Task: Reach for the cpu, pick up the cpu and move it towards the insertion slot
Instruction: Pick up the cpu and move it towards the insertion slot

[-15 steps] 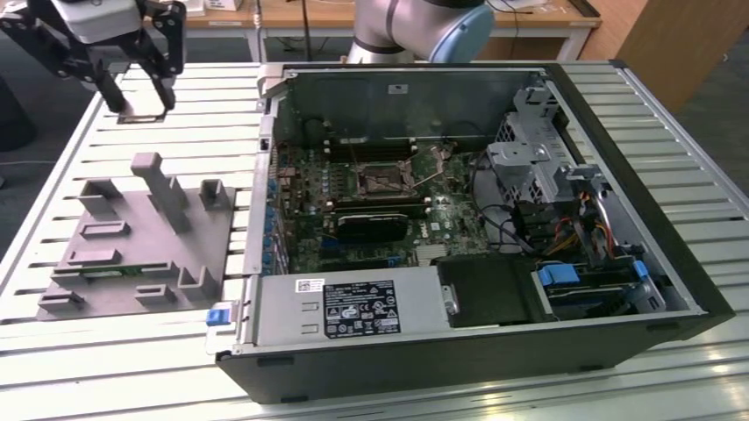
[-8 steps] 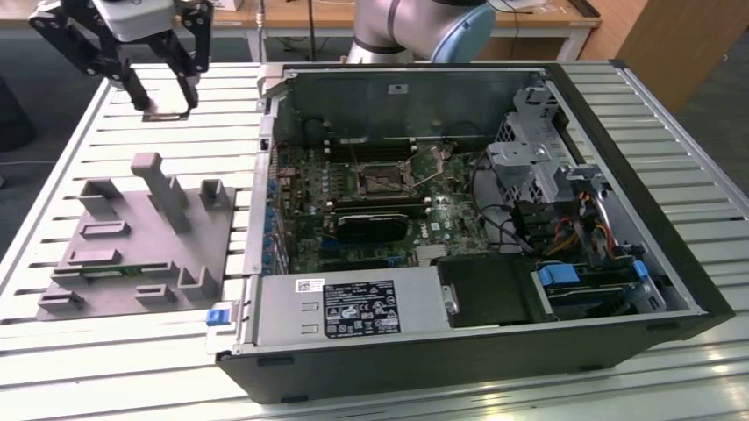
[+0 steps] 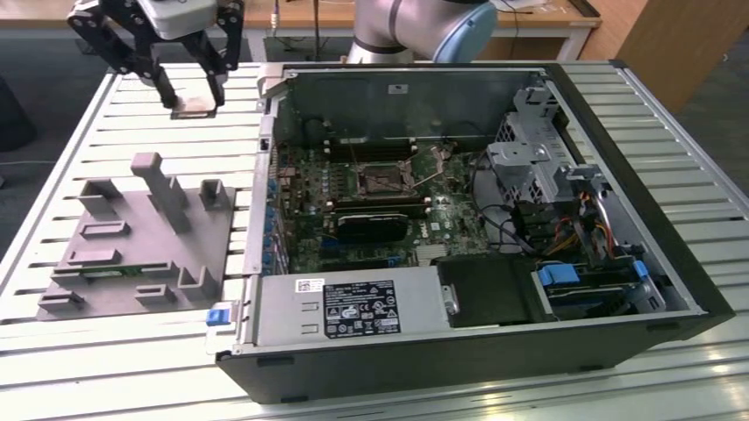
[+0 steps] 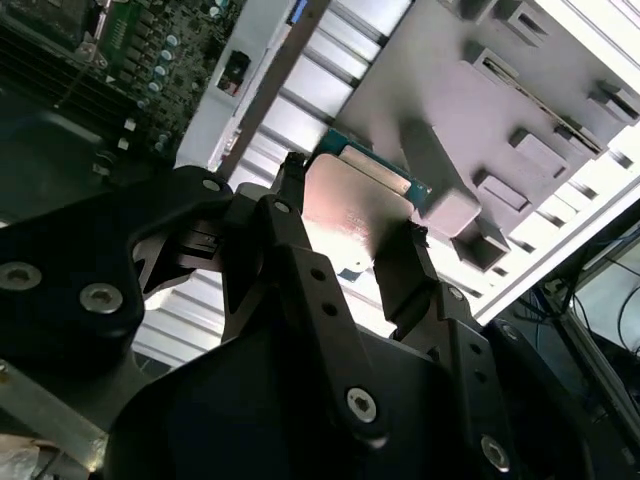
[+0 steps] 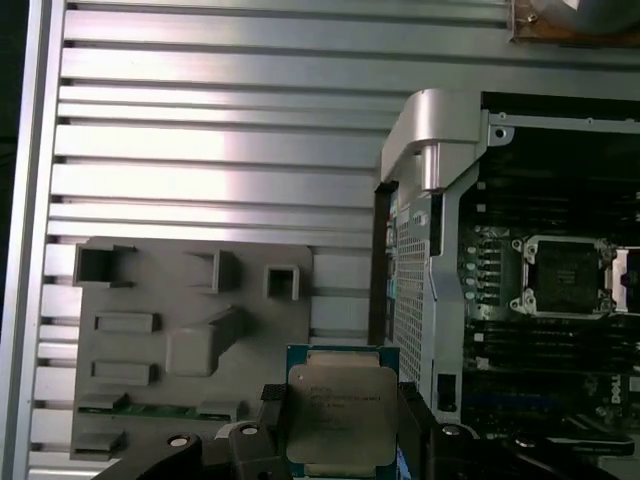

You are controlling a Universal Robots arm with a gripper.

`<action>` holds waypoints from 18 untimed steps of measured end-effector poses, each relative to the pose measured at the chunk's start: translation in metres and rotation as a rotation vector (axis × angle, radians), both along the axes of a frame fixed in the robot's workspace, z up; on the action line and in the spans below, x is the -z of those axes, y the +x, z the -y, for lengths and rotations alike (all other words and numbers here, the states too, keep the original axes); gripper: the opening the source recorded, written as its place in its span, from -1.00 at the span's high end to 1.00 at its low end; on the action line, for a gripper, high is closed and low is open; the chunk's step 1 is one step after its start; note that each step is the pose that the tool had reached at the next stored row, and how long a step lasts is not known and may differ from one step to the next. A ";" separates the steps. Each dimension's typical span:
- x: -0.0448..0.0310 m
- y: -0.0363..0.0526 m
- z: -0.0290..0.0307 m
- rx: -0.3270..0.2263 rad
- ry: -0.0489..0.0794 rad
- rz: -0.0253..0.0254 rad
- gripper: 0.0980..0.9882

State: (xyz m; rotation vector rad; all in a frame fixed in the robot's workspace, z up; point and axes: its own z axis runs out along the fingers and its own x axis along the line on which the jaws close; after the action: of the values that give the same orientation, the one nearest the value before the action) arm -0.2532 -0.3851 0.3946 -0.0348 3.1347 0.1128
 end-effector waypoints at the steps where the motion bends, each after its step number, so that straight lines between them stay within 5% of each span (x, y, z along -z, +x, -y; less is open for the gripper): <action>1: 0.0000 0.0068 -0.0008 0.000 0.000 0.0000 0.03; 4: 0.0001 0.0239 -0.0026 0.000 0.000 -0.0001 0.03; 10: 0.0003 0.0447 -0.0053 0.000 0.000 -0.0001 0.03; 18: 0.0008 0.0636 -0.0167 0.000 0.000 -0.0001 0.03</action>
State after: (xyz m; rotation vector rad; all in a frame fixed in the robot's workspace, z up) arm -0.1896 -0.3684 0.3938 -0.0348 3.1348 0.1127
